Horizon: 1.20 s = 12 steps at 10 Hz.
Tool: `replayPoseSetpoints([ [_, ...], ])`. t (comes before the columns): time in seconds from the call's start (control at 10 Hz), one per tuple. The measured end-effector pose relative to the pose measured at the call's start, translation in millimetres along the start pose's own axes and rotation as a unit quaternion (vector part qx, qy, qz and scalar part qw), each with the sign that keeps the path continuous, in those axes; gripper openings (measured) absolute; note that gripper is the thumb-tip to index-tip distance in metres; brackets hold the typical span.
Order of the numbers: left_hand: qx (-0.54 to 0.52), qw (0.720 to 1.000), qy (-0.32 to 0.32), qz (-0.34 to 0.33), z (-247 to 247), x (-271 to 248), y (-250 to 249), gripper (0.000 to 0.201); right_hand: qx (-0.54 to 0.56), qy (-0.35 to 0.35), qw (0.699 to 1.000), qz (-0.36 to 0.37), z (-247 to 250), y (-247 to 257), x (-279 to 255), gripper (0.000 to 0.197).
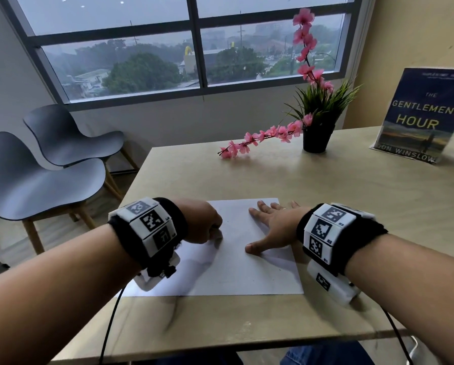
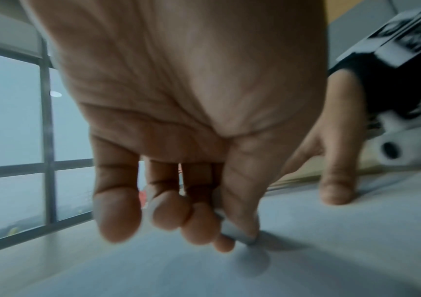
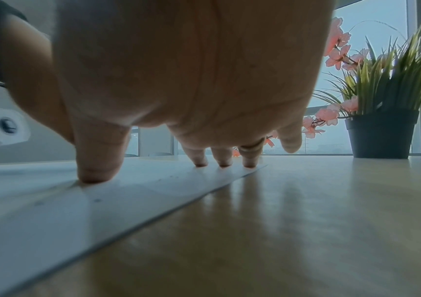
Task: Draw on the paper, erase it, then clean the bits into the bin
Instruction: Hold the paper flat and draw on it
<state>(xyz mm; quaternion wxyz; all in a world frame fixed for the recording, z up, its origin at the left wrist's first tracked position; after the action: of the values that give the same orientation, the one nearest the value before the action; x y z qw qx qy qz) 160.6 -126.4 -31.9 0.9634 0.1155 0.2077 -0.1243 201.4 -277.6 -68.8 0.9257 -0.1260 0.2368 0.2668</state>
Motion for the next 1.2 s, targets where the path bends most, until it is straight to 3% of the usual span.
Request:
replayPoseSetpoints([
  [0.1,-0.01,1.0,0.021,-0.011,-7,-8,-4,0.028,0.002,0.0,1.0,0.002,1,0,0,0.107],
  [0.3,-0.04,0.999,0.002,0.016,-2,-2,4,0.026,0.002,-0.001,1.0,0.001,1,1,-1,0.106],
  [0.4,-0.031,0.999,0.013,-0.015,-3,-5,-10,0.027,0.003,-0.002,1.0,0.004,1,0,-2,0.106],
  [0.6,-0.03,0.999,-0.004,0.009,5,2,-6,0.028,0.003,-0.002,1.0,0.0,2,1,-3,0.106],
  [1.1,0.017,0.999,0.021,-0.033,11,4,-31,0.031,-0.001,-0.007,1.0,0.0,2,1,-3,0.106],
  [1.2,0.001,1.0,0.01,-0.007,18,8,-24,0.033,-0.005,-0.008,1.0,0.0,3,1,-4,0.106],
])
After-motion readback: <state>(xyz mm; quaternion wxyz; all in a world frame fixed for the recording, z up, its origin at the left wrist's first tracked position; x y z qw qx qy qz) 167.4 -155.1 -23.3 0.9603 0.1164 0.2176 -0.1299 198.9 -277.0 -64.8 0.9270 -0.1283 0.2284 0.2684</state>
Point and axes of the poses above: each hand's wrist, its own x-axis towards the middle knuckle, its own z-axis out of the back of the hand, y = z × x, the point moved 5 cm from there along x, towards the middle knuckle, and after that the axes turned 5 degrees about -x, right-handed, at the moved point
